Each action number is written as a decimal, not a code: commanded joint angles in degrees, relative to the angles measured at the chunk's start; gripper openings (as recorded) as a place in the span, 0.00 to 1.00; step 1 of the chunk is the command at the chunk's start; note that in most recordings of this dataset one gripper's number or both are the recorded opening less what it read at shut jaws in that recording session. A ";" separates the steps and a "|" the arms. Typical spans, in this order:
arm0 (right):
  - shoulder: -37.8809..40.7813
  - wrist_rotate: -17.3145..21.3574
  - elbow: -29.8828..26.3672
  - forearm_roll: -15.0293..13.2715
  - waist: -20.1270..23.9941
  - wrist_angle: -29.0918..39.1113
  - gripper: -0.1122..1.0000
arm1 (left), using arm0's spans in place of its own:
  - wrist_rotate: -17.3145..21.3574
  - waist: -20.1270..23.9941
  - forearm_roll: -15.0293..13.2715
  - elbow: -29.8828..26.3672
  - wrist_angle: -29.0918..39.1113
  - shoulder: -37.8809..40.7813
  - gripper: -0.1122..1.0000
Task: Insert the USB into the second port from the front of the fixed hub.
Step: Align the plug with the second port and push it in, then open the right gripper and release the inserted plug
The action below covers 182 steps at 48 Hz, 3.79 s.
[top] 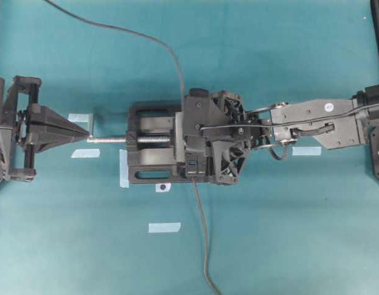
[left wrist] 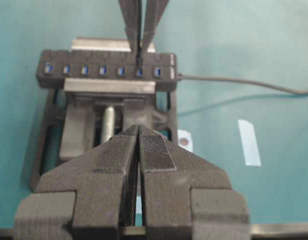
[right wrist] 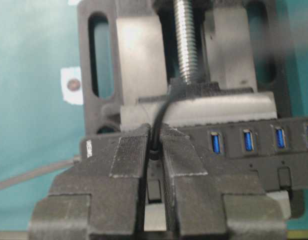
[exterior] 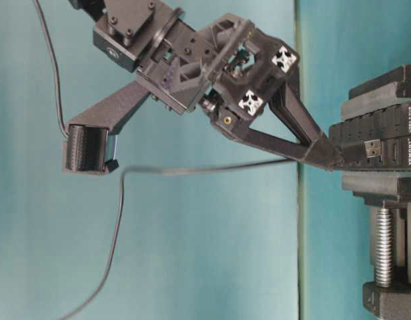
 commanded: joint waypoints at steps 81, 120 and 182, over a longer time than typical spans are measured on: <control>-0.53 0.79 1.49 0.35 0.09 -2.02 0.18 | -0.18 -0.09 0.09 -0.88 -0.53 -0.09 0.10; 0.53 0.79 1.67 0.35 0.35 -1.32 0.18 | -0.18 -0.09 0.09 -0.79 -0.53 -0.09 0.10; 0.70 0.79 0.70 0.35 0.79 -3.60 0.52 | -0.18 -0.09 0.09 -0.79 -1.32 -0.09 0.10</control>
